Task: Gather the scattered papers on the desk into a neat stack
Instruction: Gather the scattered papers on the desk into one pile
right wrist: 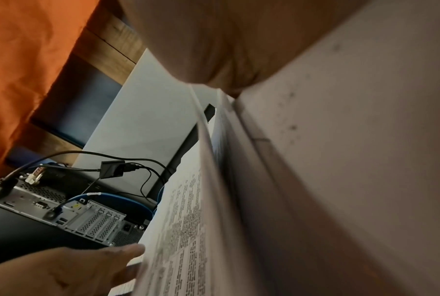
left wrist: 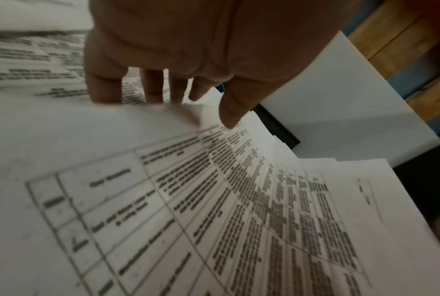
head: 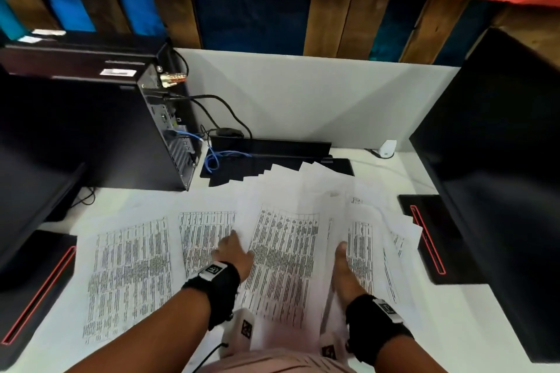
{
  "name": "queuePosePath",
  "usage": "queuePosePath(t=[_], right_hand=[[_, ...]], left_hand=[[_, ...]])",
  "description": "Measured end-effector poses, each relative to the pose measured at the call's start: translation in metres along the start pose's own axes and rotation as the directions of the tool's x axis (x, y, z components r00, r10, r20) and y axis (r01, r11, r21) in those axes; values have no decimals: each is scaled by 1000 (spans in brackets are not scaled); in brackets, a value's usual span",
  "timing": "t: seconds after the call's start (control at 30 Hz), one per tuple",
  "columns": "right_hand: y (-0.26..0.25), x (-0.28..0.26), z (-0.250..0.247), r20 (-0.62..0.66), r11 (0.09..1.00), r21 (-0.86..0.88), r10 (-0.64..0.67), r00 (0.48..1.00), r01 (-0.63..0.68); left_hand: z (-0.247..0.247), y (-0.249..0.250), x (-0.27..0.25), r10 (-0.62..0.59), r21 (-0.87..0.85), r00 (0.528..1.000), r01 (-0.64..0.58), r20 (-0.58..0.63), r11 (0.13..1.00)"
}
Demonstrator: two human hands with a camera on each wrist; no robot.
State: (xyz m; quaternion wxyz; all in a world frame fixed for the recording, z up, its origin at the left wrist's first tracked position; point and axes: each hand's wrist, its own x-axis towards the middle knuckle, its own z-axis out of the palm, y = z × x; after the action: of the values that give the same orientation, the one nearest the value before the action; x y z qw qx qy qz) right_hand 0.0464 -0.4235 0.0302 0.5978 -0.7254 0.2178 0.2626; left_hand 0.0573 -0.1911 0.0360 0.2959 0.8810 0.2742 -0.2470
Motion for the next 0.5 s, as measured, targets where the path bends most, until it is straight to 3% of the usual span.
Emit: queuePosePath(t=[0.07,0.17,0.23,0.27,0.33,0.4,0.5], right_hand=[[1,-1,-2,-63,996,69,-44,997,48],[4,4,-2,-106,995,-19,-100,989,98],[7,6,-1,-75,984,-160,-94,993,81],[8,8,-2,-75,977,-201,-91,993,74],[13,13,-5,-95,971,-232,-75,993,51],[12,16,-8,-114,969,-243,-63,992,33],[8,15,-4,-133,965,-262,-50,990,14]], left_hand=[[-3,-12,10,31,-9,999,-31,-14,999],[-8,-23,9,188,-68,969,-179,162,981],[-12,-24,2,295,-271,922,-226,250,936],[-16,-25,-1,295,-384,919,-182,260,905],[-28,-37,0,205,-509,967,-103,149,855],[-47,-65,0,88,-522,994,-110,-67,846],[-78,-127,0,-146,-408,945,15,-293,913]])
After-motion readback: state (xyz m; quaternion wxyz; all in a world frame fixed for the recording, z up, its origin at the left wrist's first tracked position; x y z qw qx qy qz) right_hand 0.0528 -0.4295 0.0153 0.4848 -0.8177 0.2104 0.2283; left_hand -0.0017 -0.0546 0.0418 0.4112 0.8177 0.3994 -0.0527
